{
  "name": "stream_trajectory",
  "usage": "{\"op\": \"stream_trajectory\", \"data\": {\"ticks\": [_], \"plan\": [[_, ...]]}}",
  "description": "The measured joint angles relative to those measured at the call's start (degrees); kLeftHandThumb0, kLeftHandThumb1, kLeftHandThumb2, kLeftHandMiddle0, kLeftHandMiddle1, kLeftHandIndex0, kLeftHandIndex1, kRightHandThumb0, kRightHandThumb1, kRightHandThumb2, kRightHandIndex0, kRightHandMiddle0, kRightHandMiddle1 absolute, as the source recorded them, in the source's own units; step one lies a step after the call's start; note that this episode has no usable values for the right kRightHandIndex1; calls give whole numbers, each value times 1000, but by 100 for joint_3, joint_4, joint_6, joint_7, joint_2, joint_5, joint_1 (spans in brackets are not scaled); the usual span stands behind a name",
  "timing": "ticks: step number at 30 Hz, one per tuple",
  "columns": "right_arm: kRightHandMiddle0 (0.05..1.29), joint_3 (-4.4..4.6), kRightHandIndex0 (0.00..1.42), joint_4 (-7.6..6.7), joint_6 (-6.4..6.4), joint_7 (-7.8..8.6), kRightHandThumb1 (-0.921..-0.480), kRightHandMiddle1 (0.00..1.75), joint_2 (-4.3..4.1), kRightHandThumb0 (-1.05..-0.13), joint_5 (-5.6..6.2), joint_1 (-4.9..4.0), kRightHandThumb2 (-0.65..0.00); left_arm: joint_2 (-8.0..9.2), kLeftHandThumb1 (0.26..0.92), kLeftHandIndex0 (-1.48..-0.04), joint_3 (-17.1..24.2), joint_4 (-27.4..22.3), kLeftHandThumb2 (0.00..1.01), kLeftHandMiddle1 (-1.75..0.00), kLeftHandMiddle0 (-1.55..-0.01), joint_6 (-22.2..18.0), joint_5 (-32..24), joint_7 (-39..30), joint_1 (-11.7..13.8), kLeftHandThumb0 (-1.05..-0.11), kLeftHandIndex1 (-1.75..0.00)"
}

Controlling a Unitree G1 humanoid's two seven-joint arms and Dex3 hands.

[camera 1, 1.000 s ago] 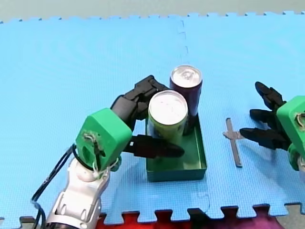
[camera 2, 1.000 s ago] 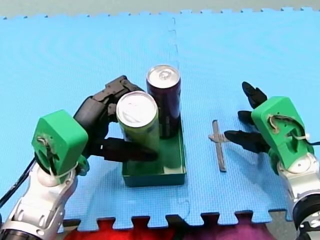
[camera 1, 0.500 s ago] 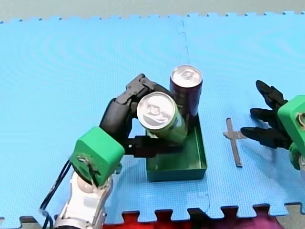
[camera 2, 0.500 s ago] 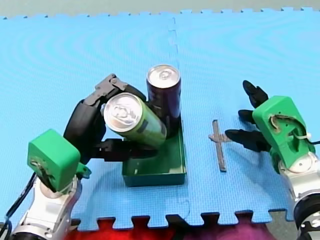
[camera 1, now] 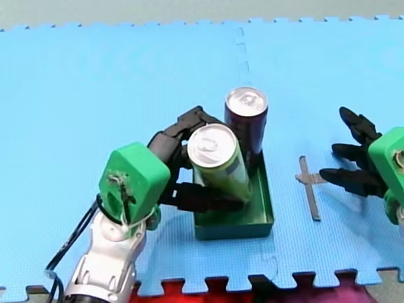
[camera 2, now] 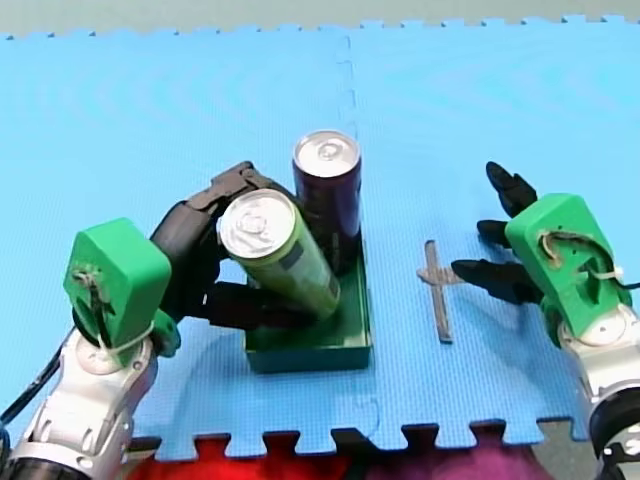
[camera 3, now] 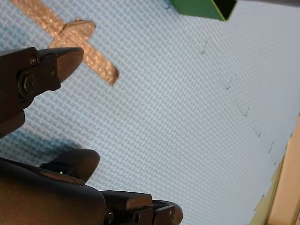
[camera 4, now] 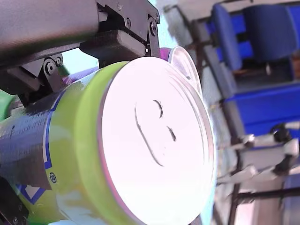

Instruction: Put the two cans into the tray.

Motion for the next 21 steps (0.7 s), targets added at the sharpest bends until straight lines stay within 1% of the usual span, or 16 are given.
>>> {"op": "stream_trajectory", "data": {"ticks": [6,9,10,12,14,21], "plan": [[118,7,250,2,-12,-8,-872,0,-2,-950,-26,22,-2,201,735,-632,-131,-681,66,-1746,-927,958,-10,-262,6,-273,-1746],[118,7,249,5,-14,-17,-874,0,-1,-951,-31,23,-2,321,735,-631,-242,-1016,68,-1746,-928,1407,179,-254,4,-273,-1746],[118,7,248,9,-14,-23,-874,0,0,-952,-34,24,-1,387,735,-630,-304,-1141,69,-1746,-928,1570,275,-240,-2,-273,-1746],[119,7,247,17,-15,-29,-874,1,2,-953,-38,24,-1,473,736,-627,-381,-1269,71,-1746,-927,1741,403,-220,-11,-274,-1746],[121,5,246,23,-14,-29,-873,1,3,-954,-39,24,0,515,736,-625,-422,-1332,73,-1746,-925,1834,437,-207,-12,-274,-1746],[126,1,251,36,-14,-42,-872,2,3,-960,-42,25,0,533,735,-618,-477,-1410,81,-1746,-922,1929,425,-193,-11,-272,-1746]]}}
